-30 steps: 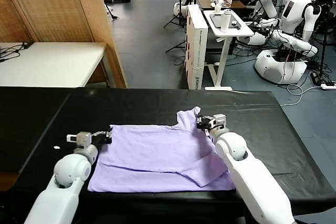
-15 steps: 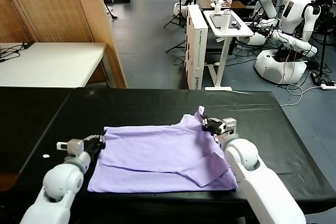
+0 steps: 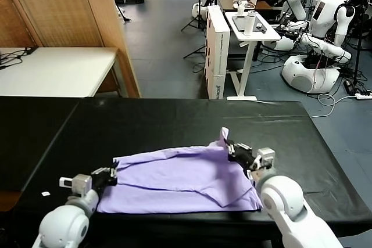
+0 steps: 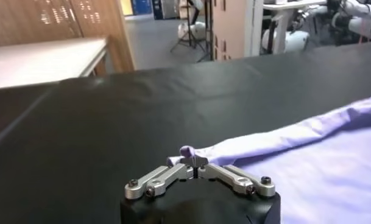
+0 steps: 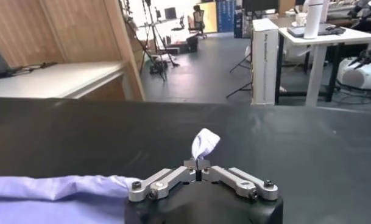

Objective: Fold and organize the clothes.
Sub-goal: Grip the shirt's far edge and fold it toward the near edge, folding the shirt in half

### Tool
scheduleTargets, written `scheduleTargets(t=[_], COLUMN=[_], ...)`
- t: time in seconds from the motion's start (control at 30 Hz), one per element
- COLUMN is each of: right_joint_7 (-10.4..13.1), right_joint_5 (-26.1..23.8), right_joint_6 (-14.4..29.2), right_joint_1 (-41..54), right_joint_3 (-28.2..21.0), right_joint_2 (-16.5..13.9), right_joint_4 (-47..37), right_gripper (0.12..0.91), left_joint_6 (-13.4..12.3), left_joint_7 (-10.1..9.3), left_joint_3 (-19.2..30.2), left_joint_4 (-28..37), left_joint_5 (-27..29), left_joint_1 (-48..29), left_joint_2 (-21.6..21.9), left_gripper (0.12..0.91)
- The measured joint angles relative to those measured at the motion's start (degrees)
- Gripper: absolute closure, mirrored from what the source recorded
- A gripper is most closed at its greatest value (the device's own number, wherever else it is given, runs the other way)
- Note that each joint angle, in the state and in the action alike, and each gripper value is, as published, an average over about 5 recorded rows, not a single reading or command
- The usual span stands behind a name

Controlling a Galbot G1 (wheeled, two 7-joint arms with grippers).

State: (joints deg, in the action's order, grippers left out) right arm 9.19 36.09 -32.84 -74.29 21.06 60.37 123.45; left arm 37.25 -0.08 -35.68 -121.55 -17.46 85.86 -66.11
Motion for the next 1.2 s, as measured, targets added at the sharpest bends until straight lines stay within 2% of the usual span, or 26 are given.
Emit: scheduleTargets(t=[0.33, 0.57, 1.2], right_joint_7=[1.47, 1.38, 2.15], right_joint_5=[2.8, 3.02, 2.6], right_joint_6=[-1.23, -1.19, -1.38], right_joint_1=[-3.72, -6.43, -7.17], right_joint_3=[2.41, 2.89, 2.38], right_joint_2=[-0.23, -0.18, 0.18], right_joint_4=[3.45, 4.87, 2.49], right_gripper=[0.883, 0.883, 0.883], left_joint_6=[1.82, 2.11, 4.1], left_joint_7=[-0.37, -0.49, -0.41], left_joint_3=[-0.97, -1.24, -1.49], left_joint_4=[-1.71, -2.29, -4.6], left_joint_5=[0.15, 0.17, 0.88], left_joint_1=[1.64, 1.78, 3.99], left_joint_2=[-0.32, -0.38, -0.18], left_gripper=[0.884, 0.884, 0.884])
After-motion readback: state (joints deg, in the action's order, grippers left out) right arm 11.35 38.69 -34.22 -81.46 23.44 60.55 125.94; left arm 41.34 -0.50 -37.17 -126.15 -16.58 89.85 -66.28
